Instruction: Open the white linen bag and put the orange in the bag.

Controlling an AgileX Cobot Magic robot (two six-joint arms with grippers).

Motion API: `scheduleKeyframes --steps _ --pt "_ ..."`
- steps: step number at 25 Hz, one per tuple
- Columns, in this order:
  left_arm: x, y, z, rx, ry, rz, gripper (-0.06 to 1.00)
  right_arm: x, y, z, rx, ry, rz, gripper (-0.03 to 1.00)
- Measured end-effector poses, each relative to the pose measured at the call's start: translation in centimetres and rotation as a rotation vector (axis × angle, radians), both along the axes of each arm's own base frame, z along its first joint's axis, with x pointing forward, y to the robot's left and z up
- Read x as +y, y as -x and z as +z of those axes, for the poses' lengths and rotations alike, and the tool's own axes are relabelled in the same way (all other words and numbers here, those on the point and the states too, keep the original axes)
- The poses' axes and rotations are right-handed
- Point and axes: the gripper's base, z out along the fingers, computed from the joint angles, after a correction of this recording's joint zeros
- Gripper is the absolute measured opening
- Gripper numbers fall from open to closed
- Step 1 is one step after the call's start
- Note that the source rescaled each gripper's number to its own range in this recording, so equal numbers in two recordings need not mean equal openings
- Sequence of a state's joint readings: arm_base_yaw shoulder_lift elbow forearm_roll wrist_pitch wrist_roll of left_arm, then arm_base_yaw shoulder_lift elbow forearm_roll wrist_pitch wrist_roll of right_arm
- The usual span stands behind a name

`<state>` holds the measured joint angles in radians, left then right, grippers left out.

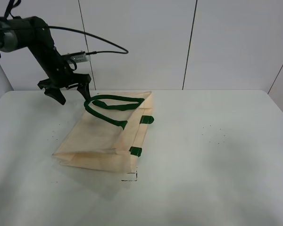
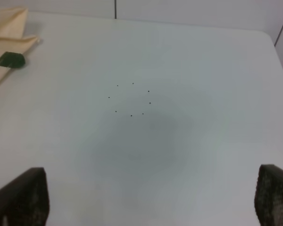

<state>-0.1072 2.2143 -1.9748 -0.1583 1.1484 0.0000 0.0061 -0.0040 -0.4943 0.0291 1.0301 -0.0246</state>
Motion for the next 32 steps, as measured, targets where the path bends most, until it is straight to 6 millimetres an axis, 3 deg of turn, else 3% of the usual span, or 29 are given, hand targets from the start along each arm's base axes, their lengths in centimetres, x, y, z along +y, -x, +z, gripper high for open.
scheduleKeyframes --steps 3,9,17,23,27,32 --pt "0.0 -0.2 1.5 -0.031 0.003 -0.003 1.0 0.0 0.0 0.0 0.0 0.0 0.0 1.0" --pt "0.7 -0.3 1.5 -0.045 -0.062 -0.013 1.0 0.0 0.0 0.0 0.0 0.0 0.0 1.0" --pt "8.5 -0.4 1.4 -0.024 -0.162 0.155 1.0 0.0 0.0 0.0 0.0 0.0 0.0 1.0" --pt "9.5 -0.3 1.7 -0.027 -0.152 0.181 0.98 0.0 0.0 0.0 0.0 0.0 0.0 1.0" --pt "9.3 2.0 2.7 0.0 -0.152 0.18 0.97 0.0 0.0 0.0 0.0 0.0 0.0 1.0" --pt "9.0 7.3 4.4 0.052 -0.158 0.176 0.97 0.0 0.0 0.0 0.0 0.0 0.0 1.0"
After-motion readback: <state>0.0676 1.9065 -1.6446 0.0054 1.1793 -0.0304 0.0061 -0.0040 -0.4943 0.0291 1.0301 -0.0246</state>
